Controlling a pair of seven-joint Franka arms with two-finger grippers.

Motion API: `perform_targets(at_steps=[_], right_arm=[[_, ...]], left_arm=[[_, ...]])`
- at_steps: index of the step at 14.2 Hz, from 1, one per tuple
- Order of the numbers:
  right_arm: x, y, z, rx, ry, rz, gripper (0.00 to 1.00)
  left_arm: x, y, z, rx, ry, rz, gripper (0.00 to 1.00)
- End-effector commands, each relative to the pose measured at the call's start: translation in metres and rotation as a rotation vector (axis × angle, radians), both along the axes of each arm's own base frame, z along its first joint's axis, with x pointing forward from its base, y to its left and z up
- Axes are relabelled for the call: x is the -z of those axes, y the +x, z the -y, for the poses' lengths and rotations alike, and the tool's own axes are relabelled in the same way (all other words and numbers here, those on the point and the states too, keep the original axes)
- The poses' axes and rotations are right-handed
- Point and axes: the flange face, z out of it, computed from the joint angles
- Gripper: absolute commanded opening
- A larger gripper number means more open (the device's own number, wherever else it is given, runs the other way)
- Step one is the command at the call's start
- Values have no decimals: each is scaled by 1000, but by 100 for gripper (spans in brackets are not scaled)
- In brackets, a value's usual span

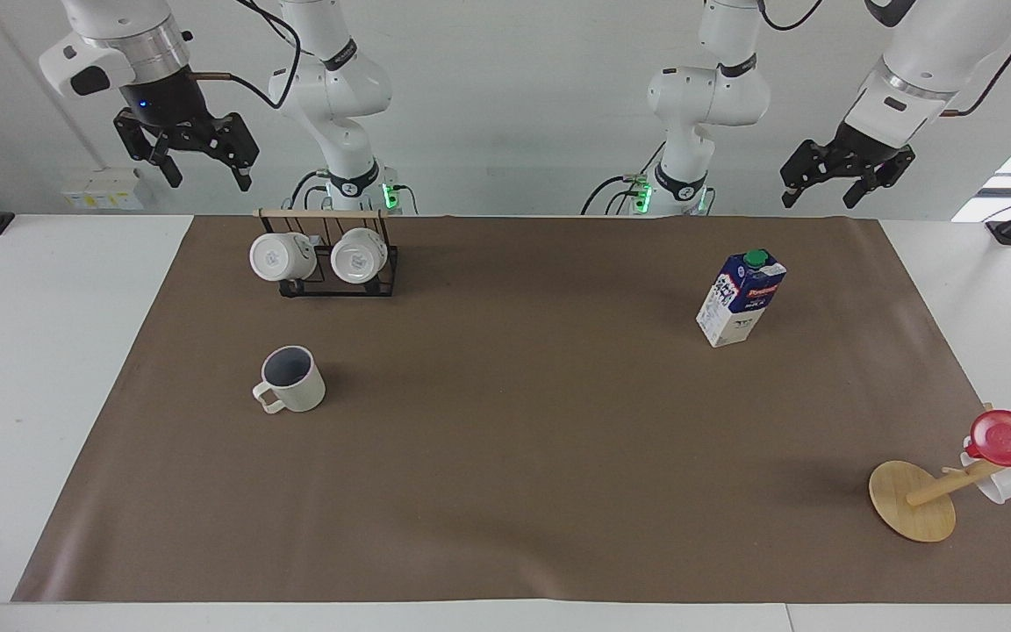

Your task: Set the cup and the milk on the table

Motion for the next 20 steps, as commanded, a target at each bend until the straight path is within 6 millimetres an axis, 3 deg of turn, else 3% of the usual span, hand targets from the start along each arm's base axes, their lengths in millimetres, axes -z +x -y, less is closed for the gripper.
perform_targets(at_steps=[1, 17, 20], right_arm=[[-2, -5, -2, 12, 17, 2, 100], [-2, -5, -3, 14, 17, 4, 100], [-2, -5, -4, 12, 17, 4, 100]], left_arm=[[-5, 1, -3, -2, -2, -4, 100], [-5, 0, 9, 18, -3, -5, 100], [-5, 0, 0, 3, -4, -6, 100]])
